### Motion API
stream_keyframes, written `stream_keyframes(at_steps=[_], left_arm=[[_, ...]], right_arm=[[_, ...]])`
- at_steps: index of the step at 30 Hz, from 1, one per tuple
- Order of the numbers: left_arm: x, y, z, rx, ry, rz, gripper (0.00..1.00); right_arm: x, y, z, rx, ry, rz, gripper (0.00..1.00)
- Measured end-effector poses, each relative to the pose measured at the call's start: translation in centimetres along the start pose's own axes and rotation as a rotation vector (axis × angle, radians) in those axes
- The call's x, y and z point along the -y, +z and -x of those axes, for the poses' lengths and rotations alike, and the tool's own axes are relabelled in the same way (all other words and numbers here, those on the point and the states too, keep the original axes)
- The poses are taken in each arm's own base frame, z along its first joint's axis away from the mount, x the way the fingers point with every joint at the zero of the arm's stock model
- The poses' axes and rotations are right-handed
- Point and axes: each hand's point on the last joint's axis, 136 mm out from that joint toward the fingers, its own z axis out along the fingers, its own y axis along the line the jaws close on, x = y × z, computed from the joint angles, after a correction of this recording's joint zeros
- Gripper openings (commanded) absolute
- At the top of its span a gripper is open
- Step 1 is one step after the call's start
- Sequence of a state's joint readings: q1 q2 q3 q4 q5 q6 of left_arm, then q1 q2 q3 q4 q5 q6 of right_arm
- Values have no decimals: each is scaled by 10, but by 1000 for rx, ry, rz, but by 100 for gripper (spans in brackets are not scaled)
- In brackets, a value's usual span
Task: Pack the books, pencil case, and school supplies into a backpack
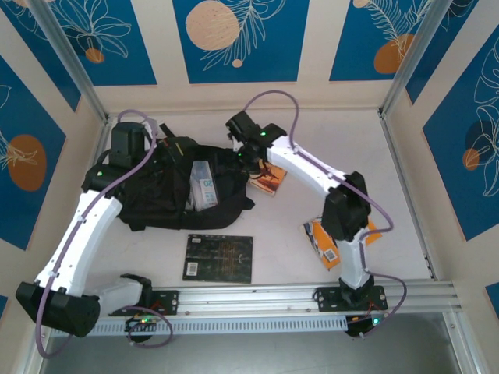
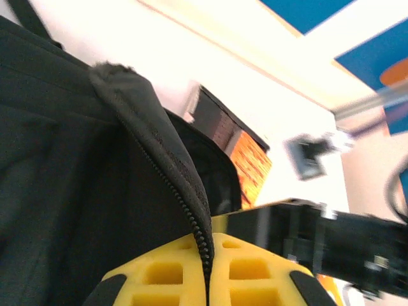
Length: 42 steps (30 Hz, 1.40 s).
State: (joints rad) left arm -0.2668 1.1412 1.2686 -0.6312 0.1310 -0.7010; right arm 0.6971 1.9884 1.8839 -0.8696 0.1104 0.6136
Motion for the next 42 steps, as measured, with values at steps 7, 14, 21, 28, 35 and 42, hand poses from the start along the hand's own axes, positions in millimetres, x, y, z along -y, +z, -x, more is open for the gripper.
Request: stream_keyframes(at_steps=[7, 14, 21, 28, 35, 42], left_arm=[[-30, -18, 10, 99, -9, 159, 0], [-28, -9, 5, 66, -9, 139, 0], [-15, 46, -31, -135, -20, 18, 0], [-12, 67, -72, -275, 9, -37, 0], [-9, 74, -80, -304, 21, -59, 0], [-8, 76, -83, -315, 25, -67, 0]], right_arm=[[103, -22, 15, 104, 142, -198, 90], [186, -19, 34, 120, 293, -266, 88], [233, 18, 81, 100, 354, -156, 82], [232, 57, 107, 43, 300, -51, 81], [213, 79, 90, -38, 260, -6, 80], [211, 73, 42, -77, 288, 10, 78]])
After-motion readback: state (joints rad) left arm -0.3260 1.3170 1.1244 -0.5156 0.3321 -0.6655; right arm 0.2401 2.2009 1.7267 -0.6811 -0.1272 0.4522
